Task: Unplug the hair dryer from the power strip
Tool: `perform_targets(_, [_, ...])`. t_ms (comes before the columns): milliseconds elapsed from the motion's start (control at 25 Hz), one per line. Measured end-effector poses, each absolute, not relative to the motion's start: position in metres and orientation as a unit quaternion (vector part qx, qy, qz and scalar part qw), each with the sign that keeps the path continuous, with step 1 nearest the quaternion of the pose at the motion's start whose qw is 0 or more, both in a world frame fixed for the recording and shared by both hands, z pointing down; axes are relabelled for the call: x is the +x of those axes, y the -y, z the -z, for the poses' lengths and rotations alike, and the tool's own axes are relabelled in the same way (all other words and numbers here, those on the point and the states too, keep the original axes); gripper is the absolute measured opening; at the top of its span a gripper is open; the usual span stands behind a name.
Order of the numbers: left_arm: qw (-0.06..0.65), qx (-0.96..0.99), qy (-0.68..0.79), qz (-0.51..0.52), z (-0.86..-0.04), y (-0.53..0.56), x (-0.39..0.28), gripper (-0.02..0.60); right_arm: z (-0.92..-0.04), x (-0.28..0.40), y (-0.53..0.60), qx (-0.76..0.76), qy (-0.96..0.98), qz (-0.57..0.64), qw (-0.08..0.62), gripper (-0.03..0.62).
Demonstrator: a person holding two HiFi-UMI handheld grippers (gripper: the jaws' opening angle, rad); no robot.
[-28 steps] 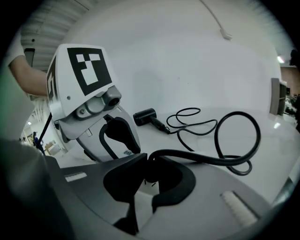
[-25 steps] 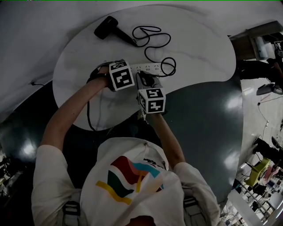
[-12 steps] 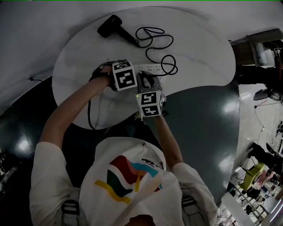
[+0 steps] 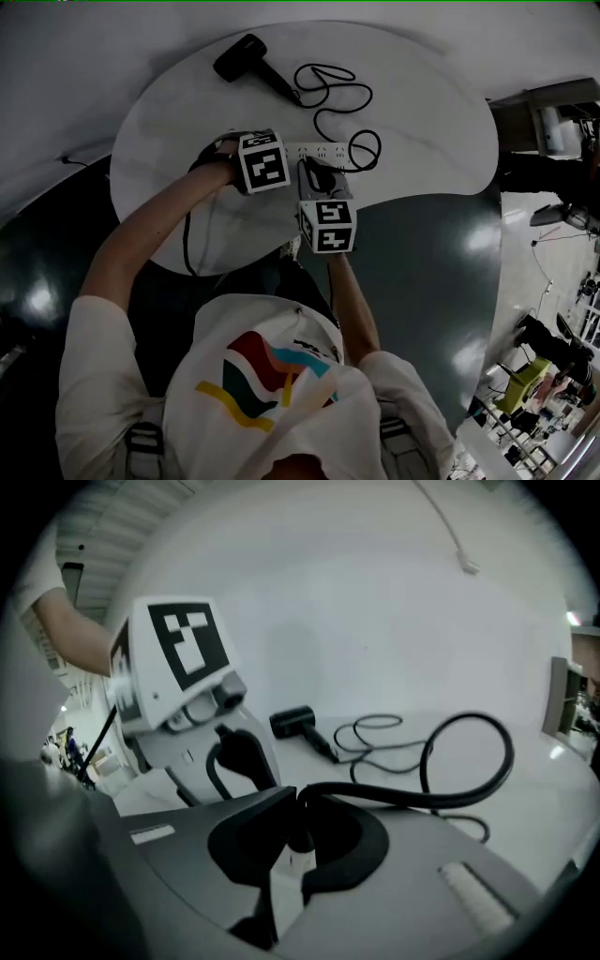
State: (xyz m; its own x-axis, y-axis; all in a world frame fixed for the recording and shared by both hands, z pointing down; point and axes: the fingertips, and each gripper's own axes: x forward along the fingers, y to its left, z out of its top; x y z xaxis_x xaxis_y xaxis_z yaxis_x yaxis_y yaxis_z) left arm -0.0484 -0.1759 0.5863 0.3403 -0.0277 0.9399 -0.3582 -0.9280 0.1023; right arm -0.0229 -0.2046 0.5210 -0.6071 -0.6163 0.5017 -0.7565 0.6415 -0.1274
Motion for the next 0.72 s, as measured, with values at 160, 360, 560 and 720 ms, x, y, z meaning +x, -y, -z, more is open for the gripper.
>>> perform_targets(160, [0.122,0.811,0.109,-0.562,-0.592,0.179,-0.053,0.201,-0.382,-0.018,0.272,0.423,0.902,-0.035,0.076,0.051])
perform_targets(360, [0.128,0.808,0.117,-0.562,-0.592,0.177,-0.053,0.201,-0.369,-0.011,0.269,0.403,0.911,-0.018,0.088,0.052])
perform_targets(560, [0.128,0.808,0.119,-0.563,-0.589,0.176,-0.049,0.201,-0.366,-0.009,0.263,0.399,0.913,-0.037,0.075,0.052])
perform_targets(720, [0.128,0.808,0.122,-0.562,-0.589,0.177,-0.051,0.201,-0.36,-0.006,0.265,0.403,0.912,-0.04,0.067,0.054])
